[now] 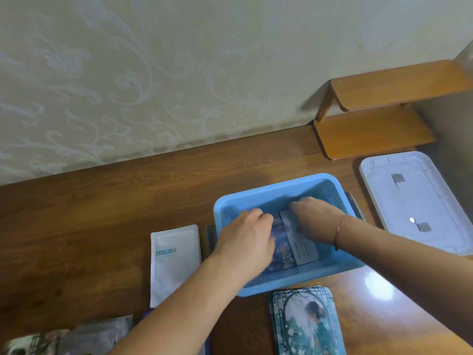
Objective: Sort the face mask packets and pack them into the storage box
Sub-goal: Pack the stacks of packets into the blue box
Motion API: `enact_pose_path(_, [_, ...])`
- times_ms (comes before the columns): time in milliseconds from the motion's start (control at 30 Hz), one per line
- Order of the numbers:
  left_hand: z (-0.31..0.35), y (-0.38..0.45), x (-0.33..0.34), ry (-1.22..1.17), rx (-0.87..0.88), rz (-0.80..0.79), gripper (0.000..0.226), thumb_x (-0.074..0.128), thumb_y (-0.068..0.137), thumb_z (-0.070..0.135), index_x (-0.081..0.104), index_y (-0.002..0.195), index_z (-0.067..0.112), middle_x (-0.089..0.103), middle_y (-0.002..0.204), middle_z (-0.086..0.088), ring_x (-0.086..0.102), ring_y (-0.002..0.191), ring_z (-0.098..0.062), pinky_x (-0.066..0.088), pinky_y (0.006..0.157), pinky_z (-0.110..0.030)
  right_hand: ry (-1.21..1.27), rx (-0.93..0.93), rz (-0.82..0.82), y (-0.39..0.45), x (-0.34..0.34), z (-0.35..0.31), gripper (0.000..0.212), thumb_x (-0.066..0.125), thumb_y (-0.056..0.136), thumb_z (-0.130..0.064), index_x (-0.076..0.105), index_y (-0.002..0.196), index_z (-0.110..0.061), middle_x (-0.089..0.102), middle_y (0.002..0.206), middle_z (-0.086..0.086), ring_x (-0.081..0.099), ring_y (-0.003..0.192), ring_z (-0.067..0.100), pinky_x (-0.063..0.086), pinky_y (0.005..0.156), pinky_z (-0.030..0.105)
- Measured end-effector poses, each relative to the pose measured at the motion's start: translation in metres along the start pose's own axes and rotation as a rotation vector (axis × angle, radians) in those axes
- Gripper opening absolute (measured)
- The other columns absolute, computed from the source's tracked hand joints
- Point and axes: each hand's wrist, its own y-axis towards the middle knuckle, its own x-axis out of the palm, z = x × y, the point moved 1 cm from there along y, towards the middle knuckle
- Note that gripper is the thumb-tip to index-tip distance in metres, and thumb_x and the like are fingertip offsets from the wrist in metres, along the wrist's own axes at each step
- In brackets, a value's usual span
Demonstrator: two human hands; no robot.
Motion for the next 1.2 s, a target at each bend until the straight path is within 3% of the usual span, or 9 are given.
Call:
enact_pose_path(167, [-0.004, 0.033, 0.030, 0.225, -0.137, -0.324, 0.045, 0.061, 0.094, 0.023, 0.045, 0.132, 0.006, 0.050, 0.125, -0.014, 0.046, 0.117, -0.032, 0.044, 0.089, -0.040, 0.028, 0.013, -0.013, 0.000, 0.006, -0.008, 0.021, 0.049, 0.092, -0.013, 0.054, 0.113, -0.012, 0.056, 0.113, 0.011, 0.061, 0.102, 0.030, 0.053, 0.081, 0.039])
enact_pose_path(467, [-0.013, 0.033, 0.039, 0.297, -0.089, -0.341, 0.055, 0.067, 0.088, 0.014, 0.041, 0.136, 0.014, 0.044, 0.129, -0.011, 0.047, 0.116, -0.032, 0.044, 0.092, -0.043, -0.011, -0.006, -0.043, -0.006, 0.013, -0.006, 0.026, 0.046, 0.096, -0.015, 0.057, 0.119, -0.013, 0.057, 0.117, 0.012, 0.063, 0.103, 0.028, 0.054, 0.085, 0.036])
enact_pose_path(600, [0.001, 0.021, 0.024, 0.405, -0.074, -0.326, 0.060, 0.065, 0.090, 0.017, 0.036, 0.143, 0.011, 0.047, 0.132, -0.014, 0.049, 0.118, -0.034, 0.045, 0.092, -0.041, 0.084, 0.022, 0.001, -0.029, -0.006, -0.007, 0.026, 0.057, 0.092, -0.021, 0.057, 0.117, -0.013, 0.059, 0.118, 0.012, 0.063, 0.105, 0.029, 0.053, 0.086, 0.037])
enact_pose_path(667, [0.007, 0.006, 0.010, 0.332, 0.023, -0.156, 0.048, 0.061, 0.092, 0.022, 0.045, 0.136, 0.013, 0.053, 0.126, -0.010, 0.054, 0.114, -0.032, 0.048, 0.087, -0.041, 0.253, 0.015, 0.186, -0.059, -0.021, -0.001, 0.037, 0.065, 0.089, -0.030, 0.058, 0.123, -0.017, 0.064, 0.116, 0.005, 0.063, 0.103, 0.022, 0.053, 0.087, 0.035])
enact_pose_path(767, [0.027, -0.036, -0.004, -0.054, 0.383, 0.290, 0.021, 0.060, 0.090, 0.015, 0.067, 0.110, 0.010, 0.066, 0.098, -0.005, 0.064, 0.087, -0.027, 0.053, 0.070, -0.036, 0.663, 0.039, 0.746, -0.131, -0.034, 0.001, 0.028, 0.070, 0.085, -0.023, 0.067, 0.113, -0.018, 0.071, 0.092, -0.006, 0.065, 0.082, 0.007, 0.051, 0.075, 0.015])
enact_pose_path(867, [0.056, -0.083, 0.019, -0.108, 0.781, 0.345, 0.010, 0.063, 0.089, 0.010, 0.071, 0.094, 0.015, 0.062, 0.083, -0.002, 0.053, 0.070, -0.021, 0.044, 0.064, -0.028, 0.847, 0.313, 1.014, -0.177, 0.014, -0.002, 0.013, 0.069, 0.084, -0.011, 0.068, 0.091, -0.021, 0.069, 0.074, -0.013, 0.066, 0.070, 0.011, 0.050, 0.067, 0.015])
enact_pose_path(933, [0.058, -0.102, 0.060, 0.021, 0.874, 0.172, 0.007, 0.061, 0.090, 0.021, 0.067, 0.090, 0.025, 0.059, 0.083, 0.004, 0.050, 0.071, -0.017, 0.043, 0.060, -0.027, 0.940, 0.527, 0.892, -0.187, 0.069, -0.007, 0.015, 0.070, 0.084, -0.011, 0.067, 0.090, -0.024, 0.069, 0.075, -0.013, 0.068, 0.071, 0.010, 0.054, 0.066, 0.024])
enact_pose_path(1067, [0.032, -0.123, 0.125, 0.047, 0.503, -0.180, 0.043, 0.075, 0.066, 0.055, 0.062, 0.100, 0.033, 0.051, 0.113, 0.010, 0.057, 0.092, -0.011, 0.055, 0.063, -0.027, 0.924, 0.747, 0.296, -0.197, 0.156, -0.026, 0.028, 0.070, 0.085, -0.032, 0.068, 0.111, -0.021, 0.072, 0.105, -0.007, 0.067, 0.090, 0.011, 0.047, 0.076, 0.020])
enact_pose_path(1200, [0.029, -0.137, 0.146, 0.020, 0.300, -0.298, 0.063, 0.062, 0.087, 0.046, 0.034, 0.141, 0.035, 0.012, 0.152, 0.005, 0.037, 0.127, -0.026, 0.044, 0.099, -0.041, 0.901, 0.782, 0.183, -0.199, 0.178, -0.047, 0.024, 0.060, 0.088, -0.044, 0.065, 0.108, -0.031, 0.066, 0.098, -0.012, 0.064, 0.090, 0.012, 0.051, 0.071, 0.026])
